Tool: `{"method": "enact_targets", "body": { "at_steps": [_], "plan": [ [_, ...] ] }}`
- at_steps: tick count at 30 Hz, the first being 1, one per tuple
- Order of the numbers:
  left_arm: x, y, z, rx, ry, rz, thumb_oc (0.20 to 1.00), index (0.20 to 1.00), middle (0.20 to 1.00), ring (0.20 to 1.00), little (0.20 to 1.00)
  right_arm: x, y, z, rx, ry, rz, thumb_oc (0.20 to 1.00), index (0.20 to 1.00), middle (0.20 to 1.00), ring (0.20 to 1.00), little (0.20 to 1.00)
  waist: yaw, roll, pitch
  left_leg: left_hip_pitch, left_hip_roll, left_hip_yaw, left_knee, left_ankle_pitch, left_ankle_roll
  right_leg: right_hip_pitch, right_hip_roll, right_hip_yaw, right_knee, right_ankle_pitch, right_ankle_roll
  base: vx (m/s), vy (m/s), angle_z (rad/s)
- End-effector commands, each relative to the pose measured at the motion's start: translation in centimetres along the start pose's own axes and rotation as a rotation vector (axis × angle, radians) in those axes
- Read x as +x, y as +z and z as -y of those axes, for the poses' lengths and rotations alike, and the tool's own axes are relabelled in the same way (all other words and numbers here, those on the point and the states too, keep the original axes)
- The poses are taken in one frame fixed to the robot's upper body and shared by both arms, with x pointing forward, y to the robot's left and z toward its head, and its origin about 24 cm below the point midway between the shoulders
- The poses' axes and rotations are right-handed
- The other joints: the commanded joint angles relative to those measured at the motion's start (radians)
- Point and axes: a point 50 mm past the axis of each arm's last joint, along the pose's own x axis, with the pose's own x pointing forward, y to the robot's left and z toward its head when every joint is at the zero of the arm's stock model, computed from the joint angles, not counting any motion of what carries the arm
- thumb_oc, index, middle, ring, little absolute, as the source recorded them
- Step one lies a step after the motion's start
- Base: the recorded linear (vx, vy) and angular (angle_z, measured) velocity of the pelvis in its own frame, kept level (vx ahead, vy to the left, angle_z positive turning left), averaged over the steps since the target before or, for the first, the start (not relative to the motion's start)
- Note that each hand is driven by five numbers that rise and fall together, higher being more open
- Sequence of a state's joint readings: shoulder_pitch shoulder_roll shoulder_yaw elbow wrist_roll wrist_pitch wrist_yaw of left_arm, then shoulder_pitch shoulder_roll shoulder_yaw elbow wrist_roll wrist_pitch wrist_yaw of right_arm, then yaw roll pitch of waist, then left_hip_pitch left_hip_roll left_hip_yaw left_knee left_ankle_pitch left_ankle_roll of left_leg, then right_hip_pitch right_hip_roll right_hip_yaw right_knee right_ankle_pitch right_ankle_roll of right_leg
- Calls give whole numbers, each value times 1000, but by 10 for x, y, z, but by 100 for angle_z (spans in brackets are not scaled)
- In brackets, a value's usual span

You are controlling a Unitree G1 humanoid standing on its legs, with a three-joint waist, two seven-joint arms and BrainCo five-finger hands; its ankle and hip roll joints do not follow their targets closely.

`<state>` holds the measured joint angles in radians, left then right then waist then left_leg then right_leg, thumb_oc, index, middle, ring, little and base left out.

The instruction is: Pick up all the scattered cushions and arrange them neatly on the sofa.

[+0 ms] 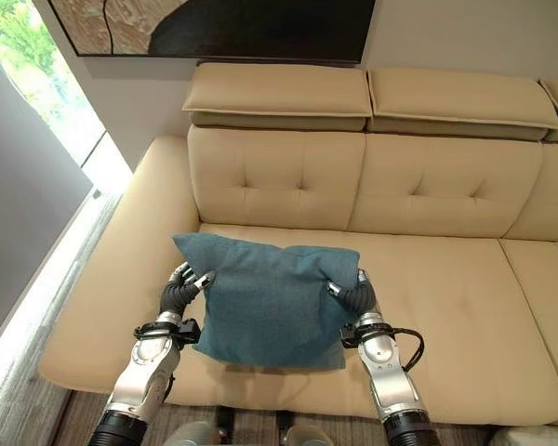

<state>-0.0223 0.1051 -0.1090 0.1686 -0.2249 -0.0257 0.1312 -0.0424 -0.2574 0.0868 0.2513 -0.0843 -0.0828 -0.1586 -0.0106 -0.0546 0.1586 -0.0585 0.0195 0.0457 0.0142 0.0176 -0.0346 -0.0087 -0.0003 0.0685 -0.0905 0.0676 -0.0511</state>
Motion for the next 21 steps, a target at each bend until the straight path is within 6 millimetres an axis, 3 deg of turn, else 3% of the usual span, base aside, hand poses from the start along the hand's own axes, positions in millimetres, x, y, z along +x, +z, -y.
{"method": "enact_targets", "body": {
  "at_steps": [1, 6, 10, 16, 19, 21],
  "plan": [
    [8, 43, 2, -2, -18, 216, 200, 200, 200, 200, 200, 10, 35, 22, 27, -82, 180, 200, 200, 200, 200, 200, 5, 13, -58, 45, -7, 18, -24, -44, -4, 62, -19, -3, 29, 41, 112, 193, 126, -42],
    [10, 47, 3, 18, -16, 231, 200, 200, 200, 200, 200, 15, 42, 19, 18, -70, 198, 200, 200, 200, 200, 200, 8, 23, -75, 114, -15, 31, -98, -42, 3, 81, -16, 17, 17, 46, 119, 128, 99, -32],
    [18, 64, 7, 39, -17, 289, 200, 200, 200, 200, 200, 23, 61, 15, 22, -70, 260, 200, 200, 200, 200, 200, 6, 24, -91, 133, -17, 45, -101, -62, 8, 90, -21, 19, 5, 46, 125, 86, 76, -3],
    [36, 95, 18, 69, -12, 388, 200, 200, 200, 200, 200, 42, 106, 9, -4, -82, 408, 200, 200, 200, 200, 200, 8, 23, -97, 130, -20, 51, -101, -79, 11, 76, -19, 18, 3, 38, 133, 31, 25, -1],
    [53, 129, 24, 101, 13, 486, 200, 200, 200, 200, 200, 58, 148, 0, -20, -98, 522, 200, 200, 200, 200, 200, 14, 27, -82, 99, -20, 45, -101, -76, 12, 41, -11, 25, 3, 38, 134, -62, -4, -6],
    [60, 146, 23, 124, 33, 533, 200, 200, 200, 200, 200, 64, 165, -1, -26, -111, 567, 200, 200, 200, 200, 200, 18, 27, -72, 76, -20, 40, -101, -72, 13, 20, -5, 29, 3, 40, 133, -99, -15, -14]
  ]
}}
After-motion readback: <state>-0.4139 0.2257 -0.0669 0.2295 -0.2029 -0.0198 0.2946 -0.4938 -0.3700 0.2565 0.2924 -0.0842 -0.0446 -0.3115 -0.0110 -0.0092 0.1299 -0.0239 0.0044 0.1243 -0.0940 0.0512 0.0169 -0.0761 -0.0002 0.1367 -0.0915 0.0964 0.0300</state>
